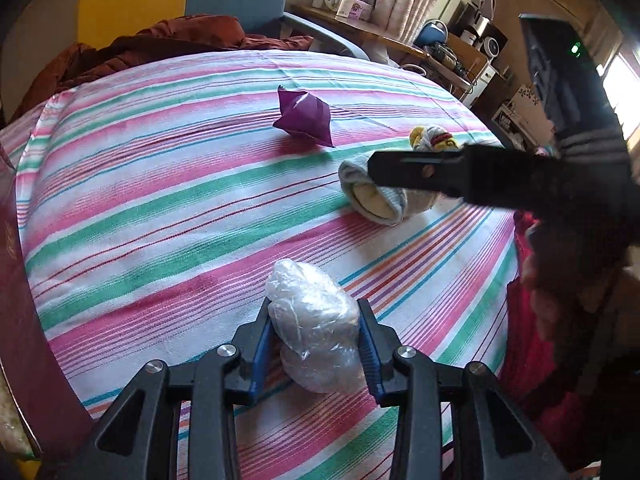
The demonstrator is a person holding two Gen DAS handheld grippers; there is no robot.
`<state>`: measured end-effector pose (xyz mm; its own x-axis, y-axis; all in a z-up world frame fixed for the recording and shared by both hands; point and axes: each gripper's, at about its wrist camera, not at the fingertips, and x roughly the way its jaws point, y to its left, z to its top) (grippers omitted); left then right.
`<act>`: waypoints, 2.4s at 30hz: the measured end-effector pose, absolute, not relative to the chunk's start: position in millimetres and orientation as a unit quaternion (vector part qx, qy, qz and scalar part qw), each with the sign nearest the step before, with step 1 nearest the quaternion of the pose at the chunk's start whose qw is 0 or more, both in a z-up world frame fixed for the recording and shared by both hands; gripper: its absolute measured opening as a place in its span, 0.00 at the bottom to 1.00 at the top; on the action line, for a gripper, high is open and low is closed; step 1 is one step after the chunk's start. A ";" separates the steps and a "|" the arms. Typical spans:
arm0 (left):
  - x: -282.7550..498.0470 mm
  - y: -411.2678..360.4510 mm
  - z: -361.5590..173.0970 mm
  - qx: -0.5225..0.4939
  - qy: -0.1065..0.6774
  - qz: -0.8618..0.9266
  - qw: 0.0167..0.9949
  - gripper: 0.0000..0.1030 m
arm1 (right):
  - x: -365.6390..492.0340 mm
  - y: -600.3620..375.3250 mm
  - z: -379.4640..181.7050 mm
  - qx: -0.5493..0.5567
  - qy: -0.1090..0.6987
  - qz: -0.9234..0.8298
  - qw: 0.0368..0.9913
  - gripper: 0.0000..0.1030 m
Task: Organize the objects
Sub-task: 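Grasp the cream knitted sock roll with the right tool, then carry the wrapped bundle and sock roll into the tray and release both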
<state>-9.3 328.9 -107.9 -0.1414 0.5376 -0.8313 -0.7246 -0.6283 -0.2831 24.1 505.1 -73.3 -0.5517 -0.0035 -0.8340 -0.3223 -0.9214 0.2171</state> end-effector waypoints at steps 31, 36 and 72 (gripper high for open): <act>9.3 325.6 -101.8 -0.459 0.157 0.790 0.374 0.36 | 12.7 497.2 -85.7 -0.493 0.124 0.854 0.110 0.69; 9.3 313.9 -84.3 -0.438 0.152 0.809 0.362 0.36 | 12.6 490.4 -81.8 -0.488 0.123 0.858 0.098 0.69; 5.9 226.3 -26.9 -0.404 0.085 0.859 0.302 0.36 | 14.9 434.8 -81.9 -0.497 0.103 0.862 0.001 0.69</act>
